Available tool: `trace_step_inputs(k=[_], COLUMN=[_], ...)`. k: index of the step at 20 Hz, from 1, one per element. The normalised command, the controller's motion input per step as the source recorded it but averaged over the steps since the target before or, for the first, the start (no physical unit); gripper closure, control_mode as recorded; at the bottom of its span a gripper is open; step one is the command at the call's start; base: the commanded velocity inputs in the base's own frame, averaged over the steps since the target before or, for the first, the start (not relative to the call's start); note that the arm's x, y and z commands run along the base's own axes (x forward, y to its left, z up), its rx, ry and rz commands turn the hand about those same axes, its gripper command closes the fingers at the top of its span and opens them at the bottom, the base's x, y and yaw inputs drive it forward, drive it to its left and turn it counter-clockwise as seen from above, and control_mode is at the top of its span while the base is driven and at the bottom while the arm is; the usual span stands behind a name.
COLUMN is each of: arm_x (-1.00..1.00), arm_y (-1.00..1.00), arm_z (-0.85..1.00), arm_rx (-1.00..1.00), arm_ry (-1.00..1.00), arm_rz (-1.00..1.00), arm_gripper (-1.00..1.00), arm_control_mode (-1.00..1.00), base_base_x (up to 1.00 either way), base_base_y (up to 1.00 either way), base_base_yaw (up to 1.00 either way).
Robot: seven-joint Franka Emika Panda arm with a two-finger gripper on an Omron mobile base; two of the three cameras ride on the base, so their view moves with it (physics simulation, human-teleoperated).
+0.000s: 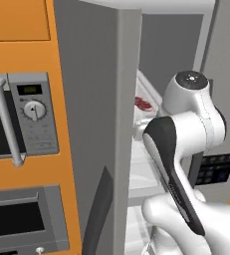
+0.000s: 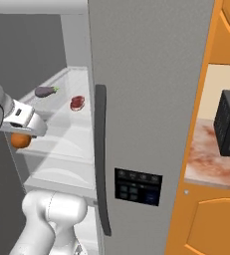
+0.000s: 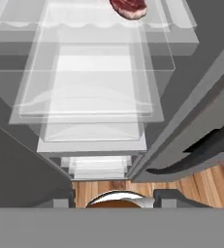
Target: Open the fridge, remove the tangerine, eggplant, and steak, and place them on any counter.
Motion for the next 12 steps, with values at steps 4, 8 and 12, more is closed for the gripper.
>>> trace_step_inputs(k=[4, 8, 12], arm_x=[0.0, 0.0, 0.0], arm_y=[0.0, 0.0, 0.0], arm_z=[0.0, 0.0, 0.0], arm_rx=[0.0, 0.0, 0.0], arm_ry=[0.0, 0.0, 0.0], arm_rz=[0.0, 0.0, 0.0], arm_gripper=[1.0, 1.0, 1.0], arm_control_mode=[1.0, 1.0, 1.0], base_base_x=[-1.0, -0.37, 0.07], base_base_y=[-0.39, -0.74, -0.86], base_base_yaw=[-0.27, -0.6, -0.74])
